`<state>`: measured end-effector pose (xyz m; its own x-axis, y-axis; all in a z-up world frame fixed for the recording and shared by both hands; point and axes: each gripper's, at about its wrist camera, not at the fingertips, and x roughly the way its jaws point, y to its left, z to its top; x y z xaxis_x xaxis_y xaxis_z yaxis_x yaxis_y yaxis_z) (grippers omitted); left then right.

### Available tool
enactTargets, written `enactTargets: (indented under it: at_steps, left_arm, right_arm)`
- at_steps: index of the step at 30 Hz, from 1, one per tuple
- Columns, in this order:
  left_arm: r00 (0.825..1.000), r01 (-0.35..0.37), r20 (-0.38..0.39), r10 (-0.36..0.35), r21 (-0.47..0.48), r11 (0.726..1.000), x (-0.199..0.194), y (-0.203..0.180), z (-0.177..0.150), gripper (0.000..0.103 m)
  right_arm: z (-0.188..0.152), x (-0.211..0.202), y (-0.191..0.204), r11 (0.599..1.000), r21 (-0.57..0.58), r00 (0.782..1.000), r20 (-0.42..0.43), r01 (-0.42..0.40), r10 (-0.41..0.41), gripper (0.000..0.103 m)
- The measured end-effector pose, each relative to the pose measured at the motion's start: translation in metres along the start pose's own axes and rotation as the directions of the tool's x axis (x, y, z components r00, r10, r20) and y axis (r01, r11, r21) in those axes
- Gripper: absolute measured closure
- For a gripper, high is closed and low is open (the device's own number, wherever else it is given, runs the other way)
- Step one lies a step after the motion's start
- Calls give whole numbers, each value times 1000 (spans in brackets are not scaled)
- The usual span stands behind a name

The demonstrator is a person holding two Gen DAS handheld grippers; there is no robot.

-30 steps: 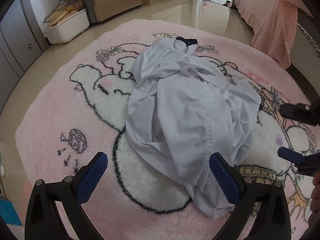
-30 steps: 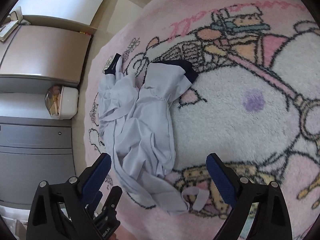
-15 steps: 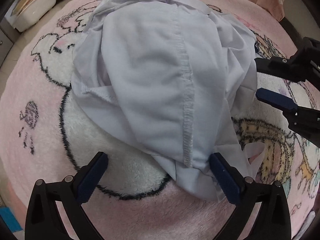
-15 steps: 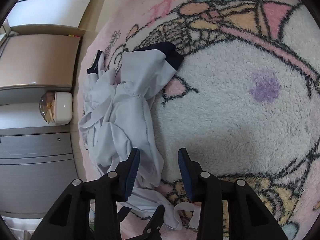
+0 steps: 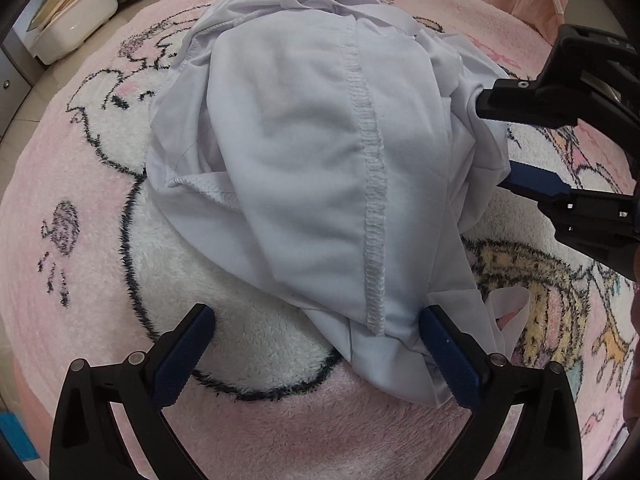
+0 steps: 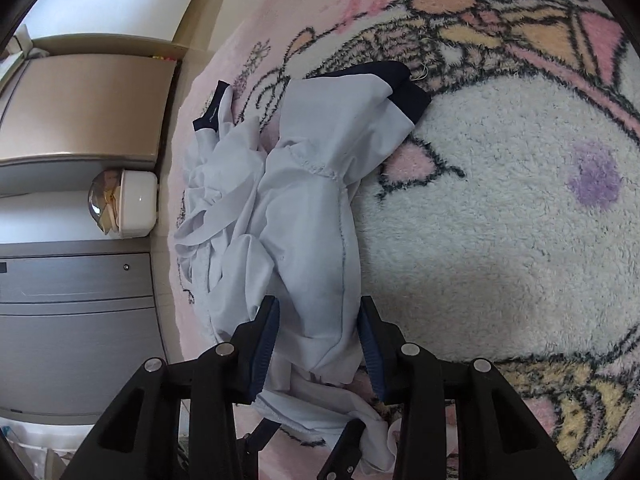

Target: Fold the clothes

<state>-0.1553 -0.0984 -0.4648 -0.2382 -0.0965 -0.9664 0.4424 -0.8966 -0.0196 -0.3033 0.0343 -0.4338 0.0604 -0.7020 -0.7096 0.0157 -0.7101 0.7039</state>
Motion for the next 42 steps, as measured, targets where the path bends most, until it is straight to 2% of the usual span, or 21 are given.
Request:
enactTargets:
  at_steps: [3,4,6,8,10,12,17,22,27,28,30,33,35,39,41,42]
  left_arm:
    - [1000,7,9,-7,20,1000,1,-4,1,10]
    - [1000,8,15,-8,29,1000,1,-6,1,18]
    - [999,20,32,-22,68,998,-2,-13,1,38]
    - [998,30,47,-36,123,992,-4,-24,2,73]
    - [998,21,59,-31,163,986,-4,-32,2,86]
    - [997,33,57,-42,158,987,-3,-32,4,89]
    - [984,174,17,-175,50,984,-3,1,25,92]
    - [964,250,71,-255,75,965,-29,16,37,93]
    - [951,282,108,-289,74,956,-52,-2,47,93]
    - [944,304,111,-310,63,951,-70,-6,45,93]
    - [933,333,127,-337,56,941,-102,12,43,93]
    - [920,356,147,-364,79,931,-133,5,41,93]
    - [902,391,153,-404,108,914,-160,-3,34,93]
    - [884,403,181,-431,174,899,-191,-6,39,93]
    - [853,461,176,-491,185,868,-206,-6,40,93]
    - [843,480,171,-509,185,857,-211,-7,40,93]
  right_arm:
    - [1,3,-4,1000,12,1000,-3,-3,3,64]
    - [2,3,-7,1000,15,1000,-10,4,-4,64]
    - [1,4,-10,1000,14,1000,-8,4,-4,65]
    - [0,2,-12,1000,16,1000,5,-14,14,80]
    - [-1,-1,-14,999,23,999,20,-29,28,92]
    - [-1,-6,-12,999,20,999,31,-38,37,94]
    - [-3,-25,-2,996,-63,996,49,-67,70,99]
    - [-6,-49,9,990,-89,989,85,-110,118,100]
    - [-10,-72,21,983,-108,980,114,-148,161,100]
    - [-11,-76,24,981,-112,978,119,-156,170,100]
    - [-16,-89,29,979,-134,977,133,-151,169,100]
    - [-23,-109,36,976,-167,973,159,-143,170,100]
    - [-27,-122,40,973,-171,965,182,-156,187,100]
    - [-36,-157,41,970,-186,947,251,-156,201,103]
    - [-42,-183,36,972,-170,936,285,-165,208,103]
    - [-44,-194,34,975,-162,936,296,-149,192,103]
